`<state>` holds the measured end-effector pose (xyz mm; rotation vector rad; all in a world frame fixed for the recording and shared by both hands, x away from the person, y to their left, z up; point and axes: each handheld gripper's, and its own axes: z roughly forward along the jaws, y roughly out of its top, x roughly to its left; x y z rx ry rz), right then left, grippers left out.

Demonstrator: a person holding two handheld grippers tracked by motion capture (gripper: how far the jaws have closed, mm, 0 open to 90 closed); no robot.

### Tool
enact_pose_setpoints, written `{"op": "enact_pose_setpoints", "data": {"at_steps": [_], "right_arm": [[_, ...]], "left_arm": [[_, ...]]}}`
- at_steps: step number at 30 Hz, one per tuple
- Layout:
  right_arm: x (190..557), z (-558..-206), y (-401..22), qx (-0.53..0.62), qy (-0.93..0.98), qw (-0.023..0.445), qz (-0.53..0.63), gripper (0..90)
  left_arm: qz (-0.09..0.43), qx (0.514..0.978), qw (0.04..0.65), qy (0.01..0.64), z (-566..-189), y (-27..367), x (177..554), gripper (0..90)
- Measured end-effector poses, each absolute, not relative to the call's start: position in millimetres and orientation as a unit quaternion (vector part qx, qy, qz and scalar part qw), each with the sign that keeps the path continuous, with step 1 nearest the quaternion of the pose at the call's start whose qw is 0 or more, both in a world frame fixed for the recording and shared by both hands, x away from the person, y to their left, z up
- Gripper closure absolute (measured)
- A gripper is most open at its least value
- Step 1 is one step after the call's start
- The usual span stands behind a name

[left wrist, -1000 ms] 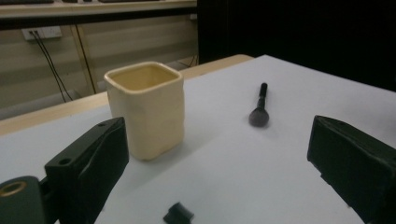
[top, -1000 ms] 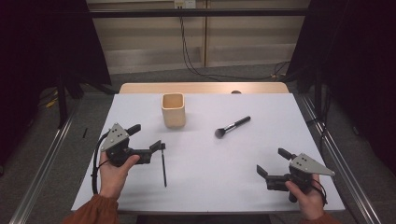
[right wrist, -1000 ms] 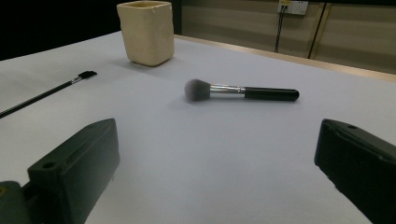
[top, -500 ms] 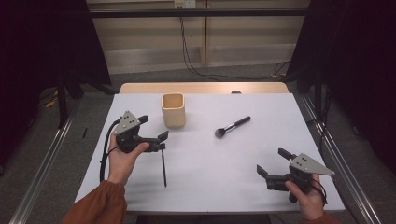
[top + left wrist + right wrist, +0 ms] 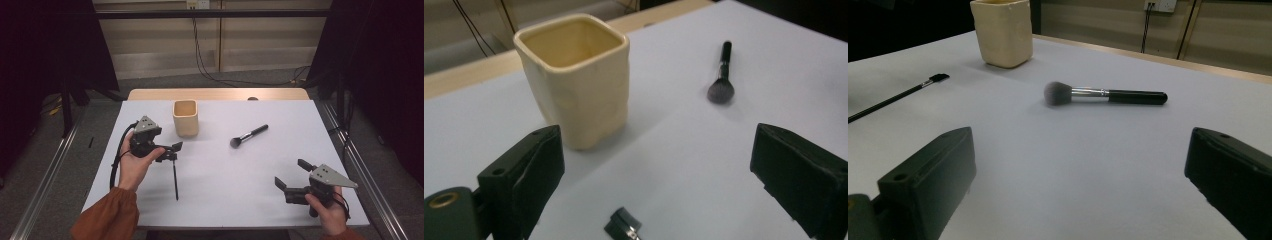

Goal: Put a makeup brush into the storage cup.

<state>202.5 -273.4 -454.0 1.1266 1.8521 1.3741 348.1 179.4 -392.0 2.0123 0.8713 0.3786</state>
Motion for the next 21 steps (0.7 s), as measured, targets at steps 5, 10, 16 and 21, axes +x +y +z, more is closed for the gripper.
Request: {"op": "enact_pose_setpoints", "data": {"at_steps": [5, 10, 16, 21], "right_arm": [[202.5, -454.0, -273.4, 0.422, 0.691, 0.283, 0.514, 0.0], [202.7, -454.4, -274.0, 0.423, 0.692, 0.282, 0.513, 0.0], [202.7, -454.5, -273.2, 0.423, 0.694, 0.280, 0.511, 0.0], [202.8, -455.0, -273.9, 0.424, 0.696, 0.280, 0.507, 0.0]], "left_arm": [[0.138, 0.825, 0.410, 0.363, -391.0, 178.7, 351.6, 7.3], [0.102, 0.857, 0.332, 0.381, -393.0, 170.5, 351.6, 8.4], [0.085, 0.869, 0.288, 0.393, -399.1, 168.1, 358.8, 9.0], [0.064, 0.879, 0.248, 0.402, -404.9, 165.6, 361.5, 10.9]]}}
